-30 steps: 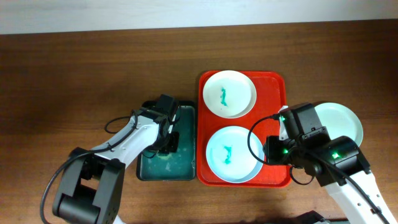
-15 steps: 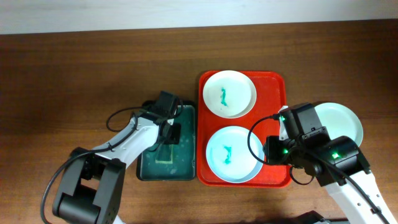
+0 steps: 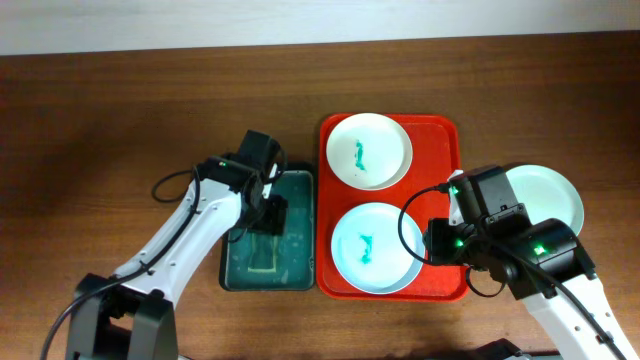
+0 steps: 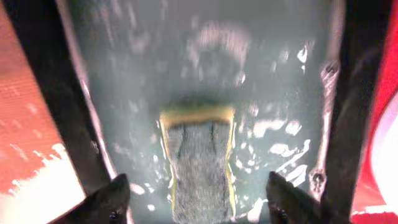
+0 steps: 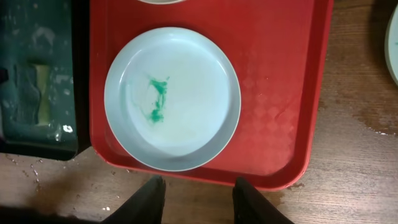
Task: Clean dirty plates on tray and stack at the side
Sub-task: 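Grasp the sponge in the water tray with the left gripper, then scrub the pale blue plate with the sponge in the left gripper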
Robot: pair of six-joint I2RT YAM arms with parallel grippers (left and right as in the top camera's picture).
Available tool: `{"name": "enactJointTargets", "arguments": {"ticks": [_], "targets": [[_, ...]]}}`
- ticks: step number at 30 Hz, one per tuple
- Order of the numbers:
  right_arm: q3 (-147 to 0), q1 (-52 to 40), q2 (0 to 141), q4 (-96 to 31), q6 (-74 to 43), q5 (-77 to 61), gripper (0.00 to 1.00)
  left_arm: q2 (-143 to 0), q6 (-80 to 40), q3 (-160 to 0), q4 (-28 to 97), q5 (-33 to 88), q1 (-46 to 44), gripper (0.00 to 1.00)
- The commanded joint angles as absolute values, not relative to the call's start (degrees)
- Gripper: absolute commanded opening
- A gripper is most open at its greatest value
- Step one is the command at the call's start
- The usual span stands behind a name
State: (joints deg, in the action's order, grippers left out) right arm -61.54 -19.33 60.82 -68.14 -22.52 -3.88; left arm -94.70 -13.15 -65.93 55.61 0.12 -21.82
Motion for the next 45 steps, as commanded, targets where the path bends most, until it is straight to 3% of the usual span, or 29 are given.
{"name": "enactJointTargets", "arguments": {"ticks": [1,3,5,6,9,13,15,22,25,33,38,45], "targets": [[-61.28,-19.86,61.19,-68.14,-22.98,-3.11,0.38,-94.80,-13.21,-56.64,49.80,5.06,-21.63,0.45],[-61.28,-19.88,61.67,-68.18,-22.98,-3.14,0.38,-94.80,-13.21,-53.32,45.43,5.17,-21.63,0.27],[-61.28,-19.86,62.50,-68.16,-23.00,-3.14,0.38,-94.80,-13.19,-52.14,42.65,5.15,-21.63,0.03],[-61.28,-19.86,62.87,-68.16,-23.00,-3.11,0.38,-94.80,-13.19,-52.16,41.93,4.99,-21.63,0.00],[-61.28,-19.51,63.48,-68.14,-24.49,-0.84,0.41,-94.78,-13.15,-54.85,43.07,1.87,-21.56,0.00],[-61.28,-13.72,63.48,-68.23,-26.00,-1.26,0.45,-94.78,-12.01,-66.65,53.36,1.65,-21.58,0.00],[-61.23,-9.67,63.81,-68.38,-25.23,-1.23,0.52,-94.78,-12.01,-71.26,57.08,1.50,-21.58,0.00],[-54.52,-5.96,74.76,-61.69,-13.87,-7.33,0.52,-94.78,-12.03,-72.38,57.78,1.08,-21.58,0.00],[-53.04,-5.98,85.32,-54.06,-8.60,-13.67,0.36,-94.78,-12.01,-72.38,57.74,1.08,-21.58,0.00],[-48.90,-5.91,97.95,-42.06,-9.96,-14.41,0.26,-94.78,-11.99,-72.62,57.78,1.93,-21.63,0.00],[-46.52,-5.91,97.93,-39.57,-10.11,-14.63,0.08,-94.80,-11.88,-74.46,54.94,15.38,-23.18,0.00],[-46.52,-5.91,97.93,-40.36,-10.13,-14.66,0.08,-100.25,-15.62,-74.19,41.54,16.75,-38.94,0.00]]}}
